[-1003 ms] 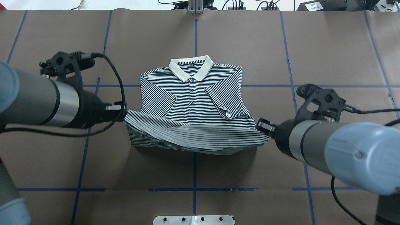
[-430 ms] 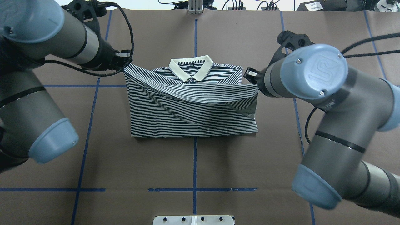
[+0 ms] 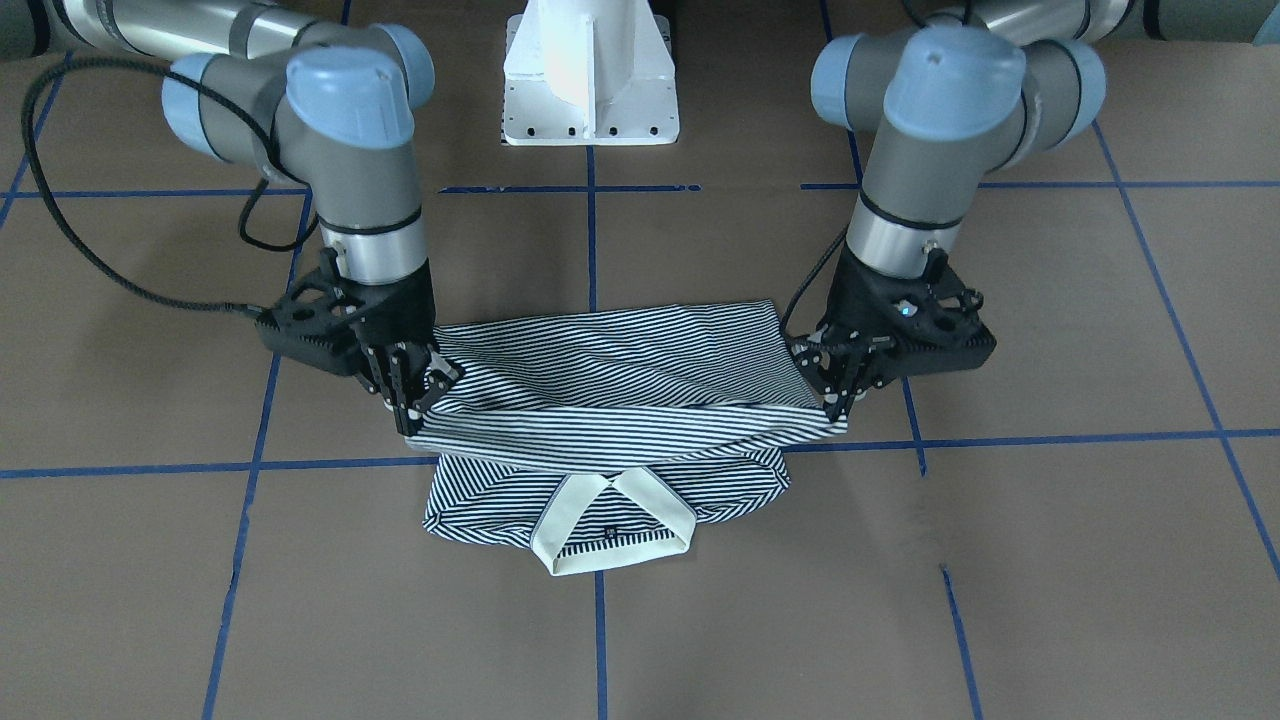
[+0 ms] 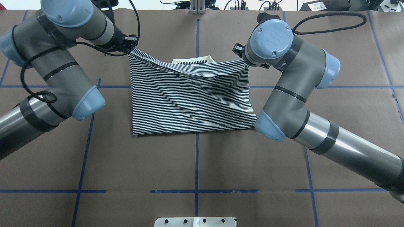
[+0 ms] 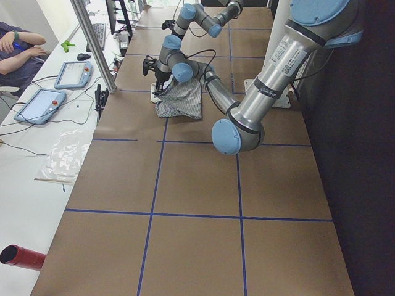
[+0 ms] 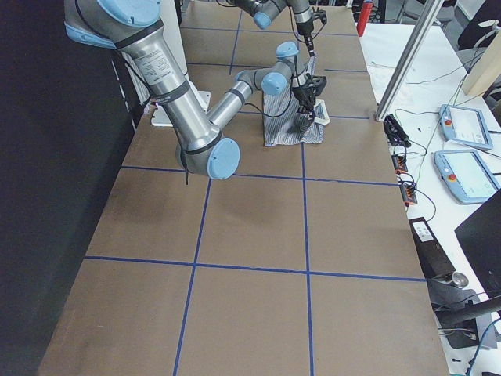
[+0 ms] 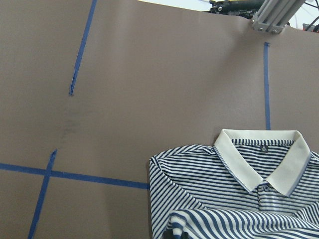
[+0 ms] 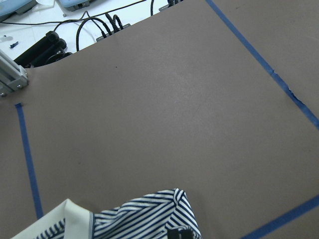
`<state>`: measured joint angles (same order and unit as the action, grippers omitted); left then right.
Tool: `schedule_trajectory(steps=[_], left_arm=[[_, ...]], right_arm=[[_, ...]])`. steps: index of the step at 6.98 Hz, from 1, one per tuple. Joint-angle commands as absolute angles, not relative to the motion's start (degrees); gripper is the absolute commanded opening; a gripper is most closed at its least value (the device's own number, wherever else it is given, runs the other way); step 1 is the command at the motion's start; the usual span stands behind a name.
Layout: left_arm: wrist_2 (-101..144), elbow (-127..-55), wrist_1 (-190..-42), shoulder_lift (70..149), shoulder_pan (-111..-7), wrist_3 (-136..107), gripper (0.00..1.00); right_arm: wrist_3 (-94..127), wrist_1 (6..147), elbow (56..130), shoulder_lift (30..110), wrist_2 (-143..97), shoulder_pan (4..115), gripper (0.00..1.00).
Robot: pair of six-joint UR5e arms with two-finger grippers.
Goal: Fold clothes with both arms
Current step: 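Lift the hem with both grippers and fold it toward the collar, then release the hem near the collar and raise both grippers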
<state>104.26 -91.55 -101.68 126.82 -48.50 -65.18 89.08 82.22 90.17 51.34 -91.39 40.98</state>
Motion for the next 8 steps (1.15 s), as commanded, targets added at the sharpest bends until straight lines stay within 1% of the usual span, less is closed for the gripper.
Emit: schedule_trajectory(steps=[1,4,5,6,7,8], left_arm=[[102.30,-82.46,-108.53,128.14,-47.99,-64.34,0.00],[102.22,-81.91,-109.33,127.36,-44.39,-64.51,0.00],[102.22,-82.00,-111.16,126.48,-44.12,-62.42,0.95],[102.65,-83.74,-112.57,125.17,-44.38,-56.92,1.00],[105.18,-89.50,-112.15,122.63,-44.73,-52.43,1.00],[108.60,-92.34,-112.76,119.82,-45.08,-51.51,1.00]], right_arm=[[88.59,75.86,81.67,50.19,-91.41,41.40,0.00],[88.42,75.76,79.98,50.71,-91.58,41.40,0.00],[87.81,75.85,79.98,50.54,-91.15,41.22,0.99],[85.37,75.85,80.50,50.02,-91.49,41.66,1.00],[80.38,76.20,81.03,49.84,-95.58,44.10,1.00],[72.94,75.77,82.60,51.14,-103.19,47.34,1.00]])
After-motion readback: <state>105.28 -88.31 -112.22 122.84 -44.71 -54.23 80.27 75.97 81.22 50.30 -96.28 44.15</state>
